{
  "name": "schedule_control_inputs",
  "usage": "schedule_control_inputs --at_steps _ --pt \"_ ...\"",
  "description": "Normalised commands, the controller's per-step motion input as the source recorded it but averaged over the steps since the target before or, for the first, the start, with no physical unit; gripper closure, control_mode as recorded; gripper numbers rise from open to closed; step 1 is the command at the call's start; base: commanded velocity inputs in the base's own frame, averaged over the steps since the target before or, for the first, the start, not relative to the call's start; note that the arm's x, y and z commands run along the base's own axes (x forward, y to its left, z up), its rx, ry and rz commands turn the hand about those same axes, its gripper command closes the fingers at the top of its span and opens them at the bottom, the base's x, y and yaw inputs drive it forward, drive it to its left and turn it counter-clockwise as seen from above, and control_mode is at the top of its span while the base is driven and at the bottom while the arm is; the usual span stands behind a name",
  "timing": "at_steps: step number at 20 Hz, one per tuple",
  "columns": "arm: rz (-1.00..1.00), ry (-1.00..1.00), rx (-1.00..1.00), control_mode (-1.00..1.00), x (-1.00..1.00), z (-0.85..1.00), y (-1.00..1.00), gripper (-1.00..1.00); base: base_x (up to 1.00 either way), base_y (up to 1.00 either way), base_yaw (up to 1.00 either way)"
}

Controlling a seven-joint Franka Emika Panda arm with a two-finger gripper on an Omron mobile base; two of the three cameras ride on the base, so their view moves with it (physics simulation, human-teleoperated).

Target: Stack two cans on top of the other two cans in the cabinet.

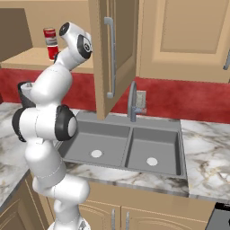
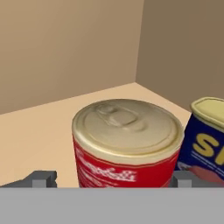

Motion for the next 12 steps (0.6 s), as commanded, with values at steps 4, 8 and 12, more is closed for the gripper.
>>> schedule_control_inputs --at_steps 4,8,12 --pt "0.0 0.0 0.02 -1.0 0.01 -0.05 -0.01 -1.0 0.0 0.0 0.0" --pt "0.0 0.0 0.02 -1.0 0.0 -0.03 0.0 1.0 0.0 0.0 0.0" --pt "0.0 0.0 0.0 -1.0 0.0 -0.03 0.0 1.0 0.0 0.0 0.0"
